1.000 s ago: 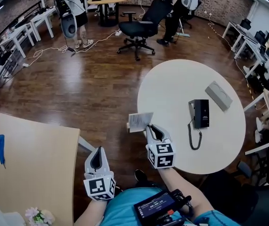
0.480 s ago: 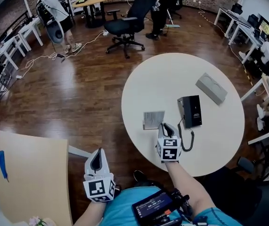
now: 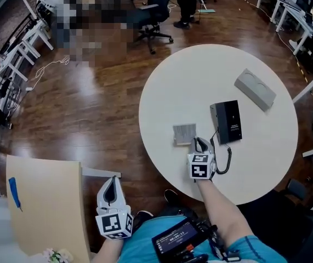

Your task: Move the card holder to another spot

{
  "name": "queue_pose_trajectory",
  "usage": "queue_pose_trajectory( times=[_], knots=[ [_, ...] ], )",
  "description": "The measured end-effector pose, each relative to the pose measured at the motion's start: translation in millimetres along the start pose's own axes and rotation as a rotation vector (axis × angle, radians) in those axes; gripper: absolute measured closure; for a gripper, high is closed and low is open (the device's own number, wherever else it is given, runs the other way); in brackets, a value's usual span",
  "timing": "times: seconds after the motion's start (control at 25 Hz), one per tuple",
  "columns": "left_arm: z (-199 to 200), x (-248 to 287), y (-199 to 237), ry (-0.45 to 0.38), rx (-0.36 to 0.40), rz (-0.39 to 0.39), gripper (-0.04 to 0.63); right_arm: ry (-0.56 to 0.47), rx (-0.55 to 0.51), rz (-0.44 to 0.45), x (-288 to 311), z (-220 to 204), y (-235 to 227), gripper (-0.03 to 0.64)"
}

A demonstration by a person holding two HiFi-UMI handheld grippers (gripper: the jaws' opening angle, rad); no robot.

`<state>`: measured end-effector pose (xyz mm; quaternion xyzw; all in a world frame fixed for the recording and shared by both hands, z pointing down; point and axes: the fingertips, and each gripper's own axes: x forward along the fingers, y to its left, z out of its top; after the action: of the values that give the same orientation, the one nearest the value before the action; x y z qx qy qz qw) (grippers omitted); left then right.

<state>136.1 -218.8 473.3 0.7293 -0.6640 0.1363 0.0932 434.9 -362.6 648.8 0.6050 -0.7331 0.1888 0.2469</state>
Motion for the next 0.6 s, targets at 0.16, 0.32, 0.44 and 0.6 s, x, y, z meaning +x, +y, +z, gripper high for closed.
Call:
queue_pose_trajectory(
  times=[0.16,0.32,0.44,0.6],
  knots=[
    [-1,-2,-5,0.016,0.010,0.013,0.581,0.030,0.005,0.004,8,-17,0,0.580],
    [-7,-3,-10,0.034,0.004,0.019,0.581,0.029,0.006,0.004,11,-24,-1,0.577],
    [-11,-5,-12,0.043,-0.005,0.014,0.581,0.028,0.001,0.006,12,-24,-1,0.575],
    [-10,-11,-12,0.035,-0.015,0.009,0.581,0.039,0.033,0.039,2,-22,0,0.487]
  ],
)
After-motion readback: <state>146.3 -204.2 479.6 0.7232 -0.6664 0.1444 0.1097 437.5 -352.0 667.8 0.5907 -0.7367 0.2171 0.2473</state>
